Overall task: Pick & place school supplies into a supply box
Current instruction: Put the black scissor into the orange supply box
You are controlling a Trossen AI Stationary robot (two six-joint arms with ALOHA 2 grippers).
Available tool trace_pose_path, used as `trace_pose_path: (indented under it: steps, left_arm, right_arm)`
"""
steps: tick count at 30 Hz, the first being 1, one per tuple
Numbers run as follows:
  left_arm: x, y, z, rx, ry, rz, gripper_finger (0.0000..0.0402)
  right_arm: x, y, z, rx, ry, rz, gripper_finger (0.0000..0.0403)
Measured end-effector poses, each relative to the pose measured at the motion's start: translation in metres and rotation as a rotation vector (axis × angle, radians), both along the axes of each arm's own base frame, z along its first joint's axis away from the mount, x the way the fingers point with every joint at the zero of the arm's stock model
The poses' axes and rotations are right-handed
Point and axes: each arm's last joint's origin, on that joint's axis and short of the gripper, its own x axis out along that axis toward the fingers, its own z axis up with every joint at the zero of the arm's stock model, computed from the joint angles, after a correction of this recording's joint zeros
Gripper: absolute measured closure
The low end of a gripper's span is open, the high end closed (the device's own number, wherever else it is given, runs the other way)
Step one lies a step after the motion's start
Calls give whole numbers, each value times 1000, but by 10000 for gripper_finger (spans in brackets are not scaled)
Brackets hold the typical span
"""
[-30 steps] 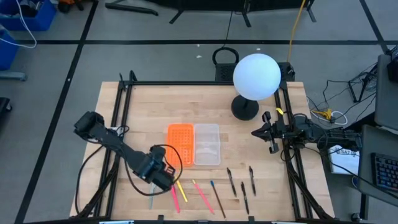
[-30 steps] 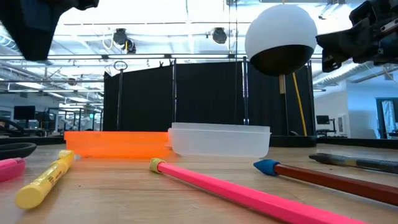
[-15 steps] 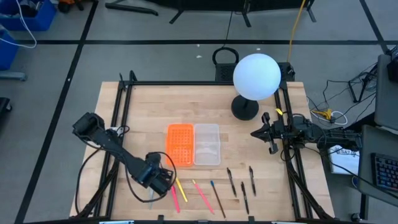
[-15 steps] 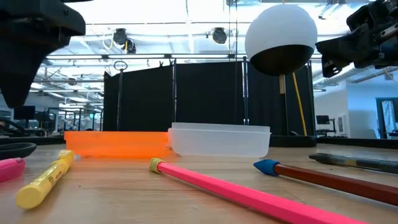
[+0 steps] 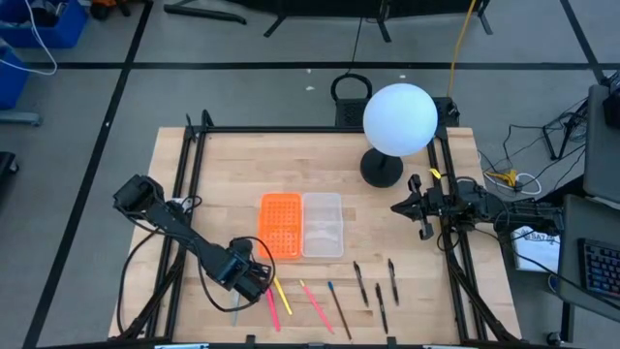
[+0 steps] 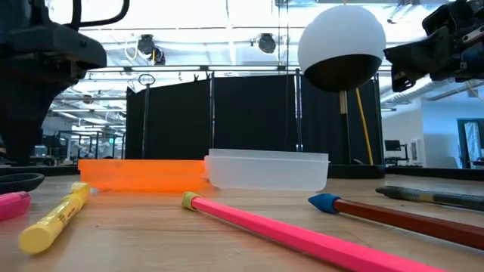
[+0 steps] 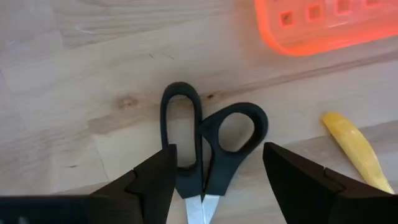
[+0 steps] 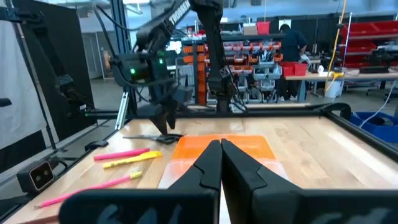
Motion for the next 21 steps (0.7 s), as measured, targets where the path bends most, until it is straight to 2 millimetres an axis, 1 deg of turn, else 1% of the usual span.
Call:
trace_pose_path:
  steps: [6,14,21]
  left_arm:
    - [0,1,-9,-4,-37,-2,177]
    - [-5,4,-24,-9,-62,2,179]
    - [-12,9,-36,-20,-50,4,179]
  right_arm:
    - [0,0,0,-1,-5,0,403]
    - [0,0,0,-1,-4,0,403]
    - [0,0,0,-1,-4,0,403]
